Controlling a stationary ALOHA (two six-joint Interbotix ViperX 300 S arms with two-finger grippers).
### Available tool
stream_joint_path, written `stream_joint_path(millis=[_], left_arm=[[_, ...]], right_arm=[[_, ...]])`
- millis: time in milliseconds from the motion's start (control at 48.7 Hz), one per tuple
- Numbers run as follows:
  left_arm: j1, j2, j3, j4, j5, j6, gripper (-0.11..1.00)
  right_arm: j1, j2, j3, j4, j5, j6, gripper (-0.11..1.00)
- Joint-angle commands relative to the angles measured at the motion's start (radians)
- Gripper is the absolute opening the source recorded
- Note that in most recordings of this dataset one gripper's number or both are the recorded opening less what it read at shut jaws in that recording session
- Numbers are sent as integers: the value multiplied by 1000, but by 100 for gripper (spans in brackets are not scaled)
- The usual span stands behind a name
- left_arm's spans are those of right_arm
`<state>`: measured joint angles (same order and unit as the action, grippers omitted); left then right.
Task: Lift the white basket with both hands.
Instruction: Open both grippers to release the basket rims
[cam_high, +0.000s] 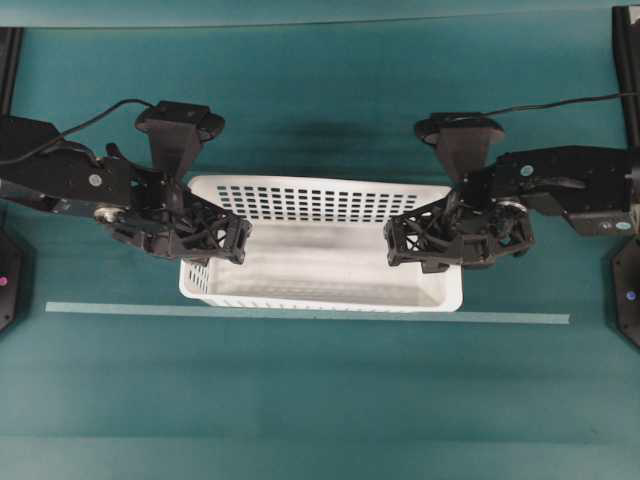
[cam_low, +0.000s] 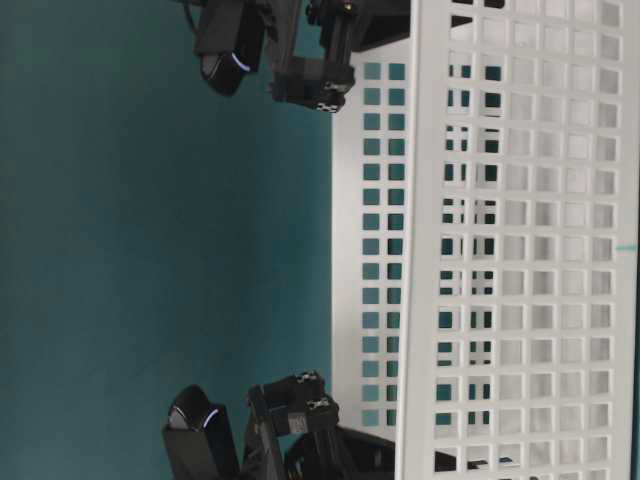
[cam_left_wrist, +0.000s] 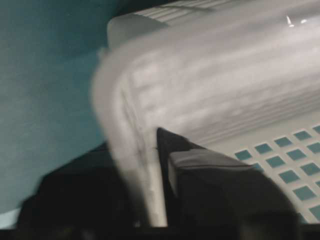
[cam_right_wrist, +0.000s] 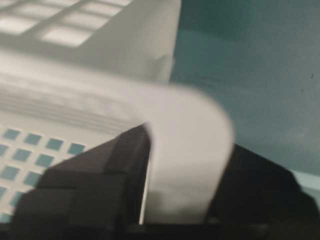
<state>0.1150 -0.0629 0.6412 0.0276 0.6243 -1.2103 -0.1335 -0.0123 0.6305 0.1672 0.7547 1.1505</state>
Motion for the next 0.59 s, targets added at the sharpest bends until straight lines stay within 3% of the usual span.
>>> stream_joint_path(millis=[0, 185, 267, 390, 574], left_arm=[[-3, 18, -12, 5, -29, 11, 28], [-3, 18, -8, 5, -40, 15, 77], [-3, 17, -5, 5, -49, 14, 92], [-3, 18, -2, 5, -49, 12, 92], [-3, 15, 5, 5, -49, 17, 91]], right_arm=[[14, 31, -14, 9, -28, -32, 37], [8, 28, -8, 9, -55, -35, 63], [6, 25, -2, 8, -74, -35, 79], [2, 21, 6, 3, -78, -37, 98], [-11, 17, 6, 2, -75, -35, 98]])
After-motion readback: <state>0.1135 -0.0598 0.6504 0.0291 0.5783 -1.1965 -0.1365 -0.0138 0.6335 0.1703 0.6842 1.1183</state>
